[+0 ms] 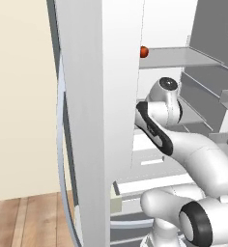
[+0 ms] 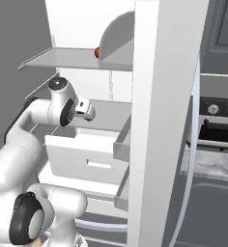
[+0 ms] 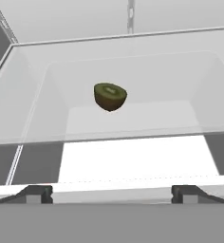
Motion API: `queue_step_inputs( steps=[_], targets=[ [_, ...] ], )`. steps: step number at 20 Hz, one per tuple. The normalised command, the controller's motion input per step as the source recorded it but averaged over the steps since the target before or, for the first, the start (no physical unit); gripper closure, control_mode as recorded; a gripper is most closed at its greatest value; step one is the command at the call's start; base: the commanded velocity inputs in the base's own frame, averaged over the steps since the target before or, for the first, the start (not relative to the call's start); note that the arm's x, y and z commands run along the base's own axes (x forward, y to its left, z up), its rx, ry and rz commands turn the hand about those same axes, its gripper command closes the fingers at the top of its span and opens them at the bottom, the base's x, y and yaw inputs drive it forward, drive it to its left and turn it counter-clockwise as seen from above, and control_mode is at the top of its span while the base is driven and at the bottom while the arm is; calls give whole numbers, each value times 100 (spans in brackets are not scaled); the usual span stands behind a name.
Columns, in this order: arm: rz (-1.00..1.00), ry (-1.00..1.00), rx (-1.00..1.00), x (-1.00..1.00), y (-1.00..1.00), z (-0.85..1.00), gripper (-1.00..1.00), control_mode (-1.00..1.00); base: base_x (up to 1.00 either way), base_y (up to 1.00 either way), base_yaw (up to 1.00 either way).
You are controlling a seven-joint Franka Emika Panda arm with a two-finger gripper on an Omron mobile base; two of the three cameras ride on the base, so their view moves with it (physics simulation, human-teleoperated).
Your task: Pick the apple and kiwi from the fridge and place them inside the tupperware on the counter.
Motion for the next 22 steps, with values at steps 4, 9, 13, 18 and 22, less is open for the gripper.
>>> queue_step_inputs(
  steps=[4,9,13,18,22],
  targets=[
    [0,6,2,38,0,-8,-100,-100,0,0,0],
    [0,0,0,31,0,-14,-100,-100,0,0,0],
    [0,0,0,31,0,-20,-100,-100,0,0,0],
    [0,5,0,33,0,-22,-100,-100,0,0,0],
    [0,7,0,35,0,-21,-100,-100,0,0,0]
  ],
)
